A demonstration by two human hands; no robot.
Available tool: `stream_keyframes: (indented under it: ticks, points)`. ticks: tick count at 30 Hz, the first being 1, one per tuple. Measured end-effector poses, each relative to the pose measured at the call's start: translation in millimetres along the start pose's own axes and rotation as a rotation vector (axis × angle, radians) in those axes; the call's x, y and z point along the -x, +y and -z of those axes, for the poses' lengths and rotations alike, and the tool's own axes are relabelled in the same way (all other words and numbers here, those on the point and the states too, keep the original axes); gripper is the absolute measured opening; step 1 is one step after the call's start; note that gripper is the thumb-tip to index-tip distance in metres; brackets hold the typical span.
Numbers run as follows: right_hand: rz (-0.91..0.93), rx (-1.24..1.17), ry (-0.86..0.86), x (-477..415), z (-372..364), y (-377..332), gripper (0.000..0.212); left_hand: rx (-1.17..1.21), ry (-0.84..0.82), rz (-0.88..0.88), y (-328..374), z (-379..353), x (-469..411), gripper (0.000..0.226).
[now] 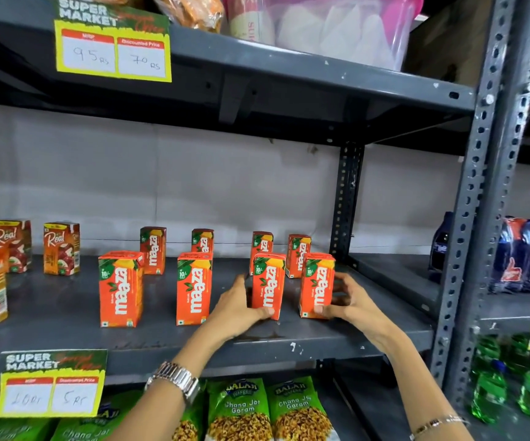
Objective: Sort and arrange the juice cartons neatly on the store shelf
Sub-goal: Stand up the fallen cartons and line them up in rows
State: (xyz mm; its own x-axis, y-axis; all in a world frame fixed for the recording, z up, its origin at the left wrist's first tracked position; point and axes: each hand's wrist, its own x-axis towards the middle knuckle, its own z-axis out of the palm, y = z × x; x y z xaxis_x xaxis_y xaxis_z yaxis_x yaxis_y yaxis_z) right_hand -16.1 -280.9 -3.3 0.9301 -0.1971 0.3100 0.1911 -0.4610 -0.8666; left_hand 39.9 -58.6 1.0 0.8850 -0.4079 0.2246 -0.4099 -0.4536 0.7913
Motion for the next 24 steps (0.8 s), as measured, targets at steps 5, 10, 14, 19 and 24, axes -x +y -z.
stream_keyframes:
  ticks: [5, 10, 14, 19, 24]
  points:
    - [0.017, -0.005, -0.005, -1.0, 1.3, 2.7, 0.06, -0.103, 0.108, -0.07, -7.3, -3.8, 7.6, 0.066]
    - [0.046, -0.036, -0.019, 0.5, 0.7, 3.8, 0.047, -0.125, 0.137, -0.082, -8.2, -3.0, 10.1, 0.063]
    - [0.046, -0.034, -0.006, -1.0, 1.6, 4.7, 0.048, -0.118, 0.139, -0.069, -8.0, -2.9, 10.3, 0.065]
    - [0.013, 0.092, -0.041, -5.6, 1.5, 5.3, 0.058, -0.088, 0.154, -0.071, -7.3, -2.7, 12.0, 0.065]
    - [-0.012, 0.059, -0.077, -3.1, 15.0, 3.3, 0.061, -0.103, 0.138, -0.051, -5.9, -4.0, 11.0, 0.067]
